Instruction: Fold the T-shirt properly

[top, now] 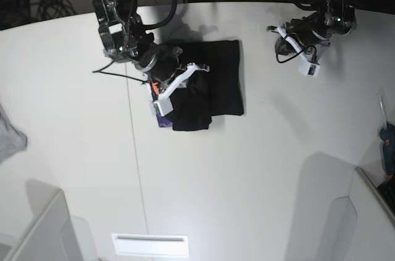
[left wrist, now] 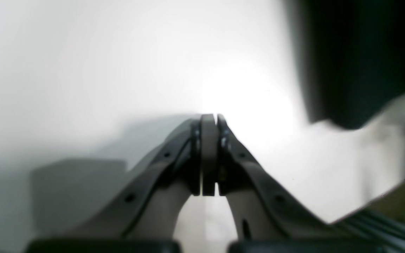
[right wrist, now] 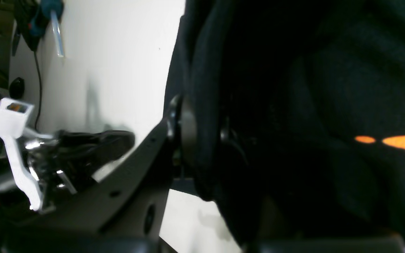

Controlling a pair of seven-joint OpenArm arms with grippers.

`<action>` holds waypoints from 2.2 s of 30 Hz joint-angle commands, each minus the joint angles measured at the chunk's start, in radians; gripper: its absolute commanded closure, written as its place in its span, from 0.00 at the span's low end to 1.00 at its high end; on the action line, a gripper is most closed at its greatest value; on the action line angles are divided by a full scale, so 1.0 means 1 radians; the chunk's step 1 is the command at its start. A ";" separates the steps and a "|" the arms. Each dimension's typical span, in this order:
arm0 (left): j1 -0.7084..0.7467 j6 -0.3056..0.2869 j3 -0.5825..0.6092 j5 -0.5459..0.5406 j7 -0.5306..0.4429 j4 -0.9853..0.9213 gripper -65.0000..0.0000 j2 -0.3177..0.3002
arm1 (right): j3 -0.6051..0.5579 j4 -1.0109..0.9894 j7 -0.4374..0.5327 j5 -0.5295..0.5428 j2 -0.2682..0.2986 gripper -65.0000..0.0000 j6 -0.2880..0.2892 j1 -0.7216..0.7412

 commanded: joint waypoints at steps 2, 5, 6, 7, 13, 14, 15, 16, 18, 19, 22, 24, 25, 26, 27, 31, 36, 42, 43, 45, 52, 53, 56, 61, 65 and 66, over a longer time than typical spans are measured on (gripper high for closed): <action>0.008 0.001 -0.042 0.004 0.006 0.033 1.00 -0.011 | 0.000 0.017 0.017 0.015 -0.003 1.00 0.008 0.010; 0.008 0.001 -0.096 0.004 0.011 0.030 1.00 -0.011 | 0.000 0.017 0.017 0.017 -0.003 0.83 0.008 0.007; 0.008 0.001 -0.114 0.004 0.011 0.030 1.00 -0.011 | 0.000 0.017 0.017 0.017 -0.003 0.74 0.008 0.005; 0.009 0.001 -0.133 0.004 0.012 0.032 1.00 -0.011 | 0.000 0.017 0.017 0.018 -0.003 0.67 0.008 0.000; 0.009 0.000 -0.232 0.004 0.012 0.029 1.00 -0.011 | 0.000 0.043 0.017 0.018 -0.003 0.60 0.008 -0.021; 0.009 0.000 -0.246 0.004 0.012 0.029 1.00 -0.011 | -0.002 0.045 0.017 0.018 -0.003 0.60 0.008 -0.021; 0.013 0.000 -0.257 0.004 0.014 0.029 1.00 -0.011 | -0.002 0.045 0.017 0.018 -0.003 0.60 0.008 -0.019; 0.020 0.000 -0.266 0.004 0.014 0.029 1.00 -0.011 | -0.003 0.045 0.017 0.017 -0.003 0.60 0.008 -0.019; 0.022 0.000 -0.277 0.004 0.014 0.029 1.00 -0.011 | -0.036 0.045 0.017 0.017 -0.001 0.60 0.008 -0.013; 0.023 0.000 -0.277 0.004 0.014 0.029 1.00 -0.011 | -0.052 0.045 0.017 0.017 0.000 0.61 0.008 -0.012; 0.023 0.000 -0.278 0.004 0.014 0.029 1.00 -0.011 | -0.102 0.046 0.023 0.015 0.006 0.61 0.004 -0.003; 0.023 0.000 -0.278 0.004 0.014 0.029 1.00 -0.011 | -0.132 0.049 0.024 0.015 0.015 0.61 -0.039 0.010; 0.023 0.000 -0.278 0.004 0.014 0.027 1.00 -0.011 | -0.151 0.049 0.024 0.015 0.019 0.61 -0.058 0.024; 0.023 0.000 -0.278 0.004 0.014 0.024 1.00 -0.011 | -0.169 0.049 0.021 0.015 0.019 0.61 -0.068 0.036; 0.023 0.000 -0.278 0.004 0.014 0.016 1.00 -0.011 | -0.187 0.046 0.020 0.015 0.019 0.61 -0.079 0.051; 0.022 0.000 -0.278 0.004 0.014 0.004 1.00 -0.011 | -0.257 0.023 0.018 0.015 0.035 0.61 -0.085 0.106; 0.023 0.000 -0.321 0.004 0.012 0.000 1.00 -0.011 | -0.353 -0.056 0.023 0.015 0.032 0.61 -0.116 0.180; 0.023 0.000 -0.378 0.004 0.012 0.000 1.00 -0.011 | -0.504 -0.107 0.024 0.015 0.031 0.61 -0.137 0.274; 0.023 0.000 -0.386 0.004 0.012 0.000 1.00 -0.011 | -0.531 -0.107 0.024 0.015 0.031 0.61 -0.154 0.292; 0.023 0.000 -0.401 0.004 0.012 0.000 1.00 -0.011 | -0.588 -0.098 0.018 0.015 0.031 0.61 -0.203 0.335; 0.023 -0.003 -0.459 0.004 0.012 -0.056 1.00 -0.011 | -0.694 0.011 0.017 0.017 0.074 0.61 -0.286 0.401; 0.023 -0.026 -0.475 0.004 0.012 -0.070 1.00 -0.011 | -0.686 0.046 0.020 0.017 0.097 0.65 -0.312 0.393; 0.023 -0.163 -0.545 0.006 0.012 -0.129 1.00 -0.011 | -0.612 0.146 0.026 0.015 0.177 1.00 -0.361 0.366; 0.028 -0.270 -0.631 0.013 0.012 -0.200 1.00 -0.009 | -0.388 0.203 0.021 0.015 0.241 1.00 -0.357 0.304; 0.059 -0.270 -0.644 0.013 0.006 -0.185 1.00 -0.009 | -0.287 0.158 0.020 0.015 0.255 1.00 -0.292 0.303; 0.060 -0.270 -0.644 0.013 0.006 -0.177 1.00 -0.009 | -0.272 0.134 0.020 0.015 0.252 1.00 -0.280 0.303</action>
